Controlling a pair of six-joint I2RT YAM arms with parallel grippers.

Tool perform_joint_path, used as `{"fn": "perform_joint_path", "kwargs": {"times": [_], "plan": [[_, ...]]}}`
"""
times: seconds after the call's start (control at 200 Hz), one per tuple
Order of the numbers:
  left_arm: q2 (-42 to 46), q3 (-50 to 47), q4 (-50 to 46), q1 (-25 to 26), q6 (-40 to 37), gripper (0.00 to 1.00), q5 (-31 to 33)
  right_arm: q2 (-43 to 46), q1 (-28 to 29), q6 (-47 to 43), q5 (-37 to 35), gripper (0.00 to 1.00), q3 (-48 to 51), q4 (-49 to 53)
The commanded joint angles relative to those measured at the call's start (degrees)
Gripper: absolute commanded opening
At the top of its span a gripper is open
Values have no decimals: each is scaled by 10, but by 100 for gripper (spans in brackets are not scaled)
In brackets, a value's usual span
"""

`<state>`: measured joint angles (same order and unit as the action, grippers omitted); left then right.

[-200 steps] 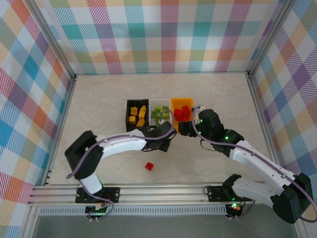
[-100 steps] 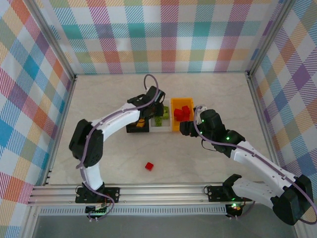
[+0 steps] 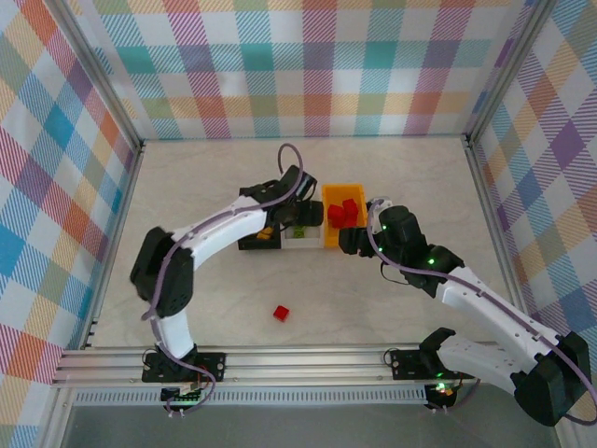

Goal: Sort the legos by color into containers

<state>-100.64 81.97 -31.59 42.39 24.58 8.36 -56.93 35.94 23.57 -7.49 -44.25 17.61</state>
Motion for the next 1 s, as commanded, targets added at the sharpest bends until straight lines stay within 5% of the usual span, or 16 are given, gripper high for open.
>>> {"fn": "perform_joint_path", "kwargs": {"times": [0.0, 0.24, 0.515, 0.995], "plan": [[84, -69, -34, 43, 5, 91, -13, 5, -5, 9, 4, 79, 15, -8], [175, -269, -57, 127, 68, 95, -39, -9, -8, 13, 12, 80, 25, -26], [177, -366, -8, 192, 132, 89, -47, -15, -11, 16, 17, 80, 30, -33], [128, -347, 3, 204, 131, 40, -32, 13, -22, 15, 8, 79, 38, -17]]}}
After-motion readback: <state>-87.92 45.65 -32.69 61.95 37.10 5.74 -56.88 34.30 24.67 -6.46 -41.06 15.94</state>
